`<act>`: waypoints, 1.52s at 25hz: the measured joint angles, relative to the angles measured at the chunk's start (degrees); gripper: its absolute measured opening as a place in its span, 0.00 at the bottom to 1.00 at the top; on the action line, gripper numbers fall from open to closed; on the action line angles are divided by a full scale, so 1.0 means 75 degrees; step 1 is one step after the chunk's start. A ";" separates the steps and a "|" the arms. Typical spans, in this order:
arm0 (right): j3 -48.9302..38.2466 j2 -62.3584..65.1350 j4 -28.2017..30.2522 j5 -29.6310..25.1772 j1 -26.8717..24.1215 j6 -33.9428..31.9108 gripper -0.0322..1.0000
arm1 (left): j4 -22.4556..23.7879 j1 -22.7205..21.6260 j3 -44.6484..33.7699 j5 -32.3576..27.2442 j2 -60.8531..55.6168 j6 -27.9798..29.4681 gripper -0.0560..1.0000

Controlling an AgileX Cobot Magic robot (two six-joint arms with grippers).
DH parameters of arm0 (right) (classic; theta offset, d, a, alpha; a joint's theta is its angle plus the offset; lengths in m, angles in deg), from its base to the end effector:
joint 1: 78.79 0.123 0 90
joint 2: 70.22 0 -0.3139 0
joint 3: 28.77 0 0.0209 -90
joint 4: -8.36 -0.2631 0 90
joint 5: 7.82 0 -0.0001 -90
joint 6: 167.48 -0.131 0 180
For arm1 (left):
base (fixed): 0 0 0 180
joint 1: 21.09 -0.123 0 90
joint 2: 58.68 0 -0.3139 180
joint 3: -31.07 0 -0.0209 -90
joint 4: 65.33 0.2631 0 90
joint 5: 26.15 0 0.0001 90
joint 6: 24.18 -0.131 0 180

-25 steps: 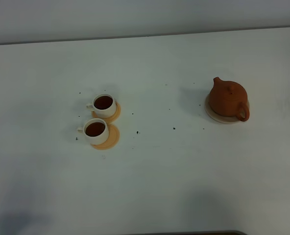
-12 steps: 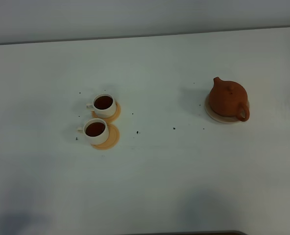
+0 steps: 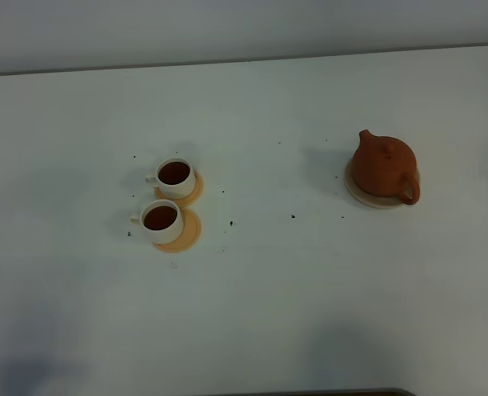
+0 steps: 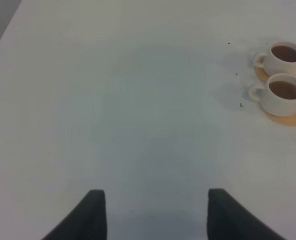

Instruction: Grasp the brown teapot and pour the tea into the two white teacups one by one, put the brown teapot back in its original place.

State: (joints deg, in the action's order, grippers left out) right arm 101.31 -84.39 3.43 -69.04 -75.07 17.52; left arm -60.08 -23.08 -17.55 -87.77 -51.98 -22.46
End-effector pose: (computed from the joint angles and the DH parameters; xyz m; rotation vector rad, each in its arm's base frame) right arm 0.0291 0.0118 0.2582 -0.1635 2.1789 0.0932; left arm 0.0088 0.0109 0.2675 -0.0720 2.0382 0.1125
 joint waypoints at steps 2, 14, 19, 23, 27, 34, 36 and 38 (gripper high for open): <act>0.0000 0.0175 0.0000 0.0000 -0.0009 -0.0007 0.26 | 0.0000 0.0000 0.0000 0.0000 0.0000 0.0000 0.48; -0.0023 0.0879 0.0000 0.0000 -0.0078 -0.0007 0.26 | 0.0000 0.0000 0.0000 0.0000 0.0000 -0.0008 0.48; -0.0023 0.0879 0.0000 0.0000 -0.0078 -0.0007 0.26 | 0.0000 0.0000 0.0000 0.0000 0.0000 -0.0002 0.48; -0.0023 0.0879 0.0000 0.0000 -0.0078 -0.0007 0.26 | 0.0000 0.0000 0.0000 0.0000 0.0000 -0.0002 0.48; -0.0023 0.0932 0.0000 0.0007 -0.0096 -0.0007 0.26 | 0.0000 0.0000 0.0000 0.0000 0.0000 -0.0002 0.48; -0.0029 0.1003 -0.0009 0.0001 -0.0458 -0.0007 0.26 | 0.0000 0.0000 0.0000 0.0000 0.0000 -0.0002 0.48; -0.0029 0.1003 -0.0047 0.0001 -0.0458 -0.0007 0.26 | 0.0000 0.0000 0.0000 0.0000 0.0000 -0.0002 0.48; -0.0029 0.1003 -0.0125 0.0001 -0.0458 -0.0007 0.26 | 0.0000 0.0000 0.0000 0.0000 0.0000 -0.0002 0.48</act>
State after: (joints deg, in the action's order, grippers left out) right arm 101.10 -76.87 2.50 -69.03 -78.50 17.47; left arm -60.08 -23.08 -17.55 -87.77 -51.98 -22.47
